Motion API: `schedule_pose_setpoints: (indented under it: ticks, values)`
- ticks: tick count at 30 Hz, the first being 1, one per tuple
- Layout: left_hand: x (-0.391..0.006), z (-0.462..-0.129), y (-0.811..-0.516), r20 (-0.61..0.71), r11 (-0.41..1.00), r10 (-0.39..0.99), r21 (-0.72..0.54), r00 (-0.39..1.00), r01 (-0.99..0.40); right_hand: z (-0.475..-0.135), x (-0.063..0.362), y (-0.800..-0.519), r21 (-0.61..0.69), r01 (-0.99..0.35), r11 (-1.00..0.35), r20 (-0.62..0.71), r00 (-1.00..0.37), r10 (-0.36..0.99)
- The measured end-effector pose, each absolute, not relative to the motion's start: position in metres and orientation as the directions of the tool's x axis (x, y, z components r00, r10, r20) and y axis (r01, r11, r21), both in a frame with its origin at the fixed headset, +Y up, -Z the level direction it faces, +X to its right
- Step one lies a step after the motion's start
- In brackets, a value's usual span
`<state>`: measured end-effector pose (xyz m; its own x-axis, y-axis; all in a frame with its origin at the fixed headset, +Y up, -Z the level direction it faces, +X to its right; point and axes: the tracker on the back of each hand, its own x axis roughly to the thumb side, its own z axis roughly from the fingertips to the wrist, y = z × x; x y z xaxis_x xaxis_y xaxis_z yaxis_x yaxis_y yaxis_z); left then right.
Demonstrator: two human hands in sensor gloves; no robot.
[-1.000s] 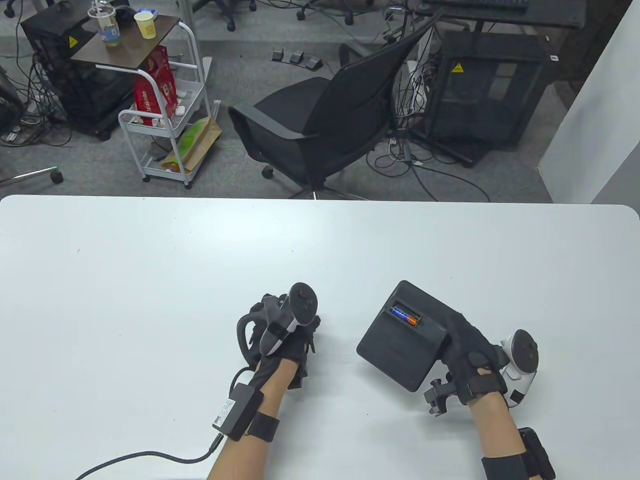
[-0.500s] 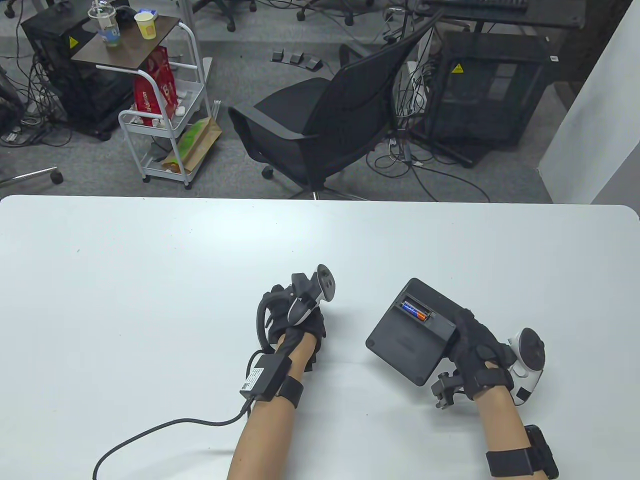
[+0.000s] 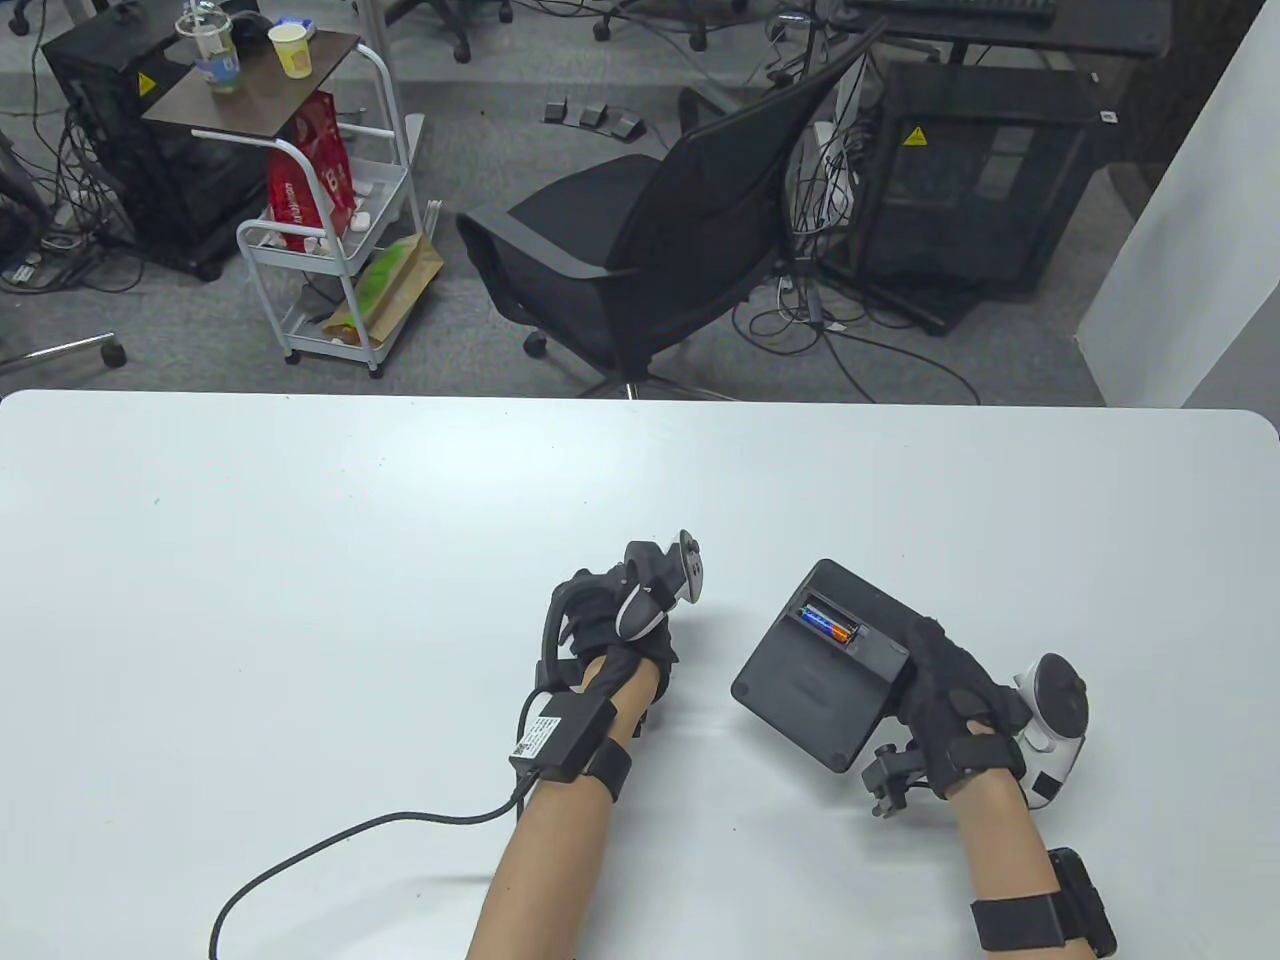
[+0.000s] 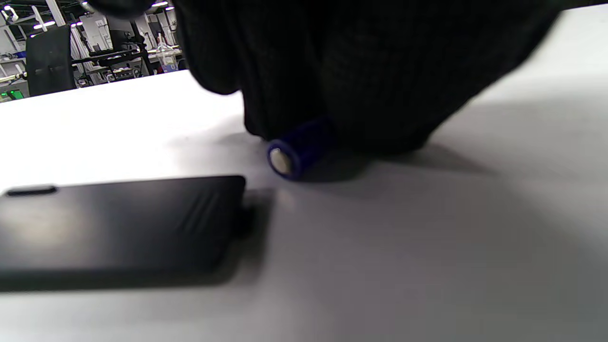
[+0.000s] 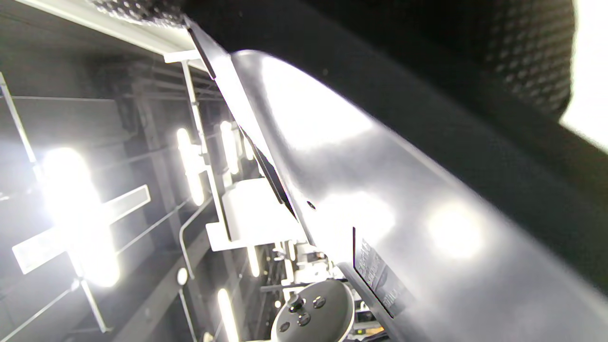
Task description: Fit batteries into calculator, then fit battery cover
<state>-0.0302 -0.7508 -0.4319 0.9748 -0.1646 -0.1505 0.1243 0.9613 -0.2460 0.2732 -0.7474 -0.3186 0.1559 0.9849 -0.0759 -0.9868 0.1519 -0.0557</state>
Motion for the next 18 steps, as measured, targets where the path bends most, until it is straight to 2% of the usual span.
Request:
schedule_pose_setpoints:
  ticks: [4, 7, 12, 18]
  values:
    - [-0.036, -0.433, -0.748, -0.150, 0.971, -0.111, -0.228, 0.983, 0.074, -0.318, 0.272, -0.747, -0.046, -0.986, 0.160, -0.081, 0.163, 0.983]
    - [-0.045, -0.428, -0.724, -0.139, 0.989, -0.027, -0.147, 0.990, 0.007, -0.317, 0.271, -0.744, -0.034, -0.986, 0.162, -0.071, 0.164, 0.984]
    - [-0.063, -0.407, -0.677, -0.086, 0.961, 0.273, -0.026, 0.958, -0.276, -0.315, 0.268, -0.742, -0.020, -0.987, 0.161, -0.065, 0.162, 0.985]
    - [-0.078, -0.372, -0.652, 0.015, 0.849, 0.523, 0.073, 0.852, -0.523, -0.315, 0.264, -0.743, 0.003, -0.983, 0.182, -0.076, 0.181, 0.981]
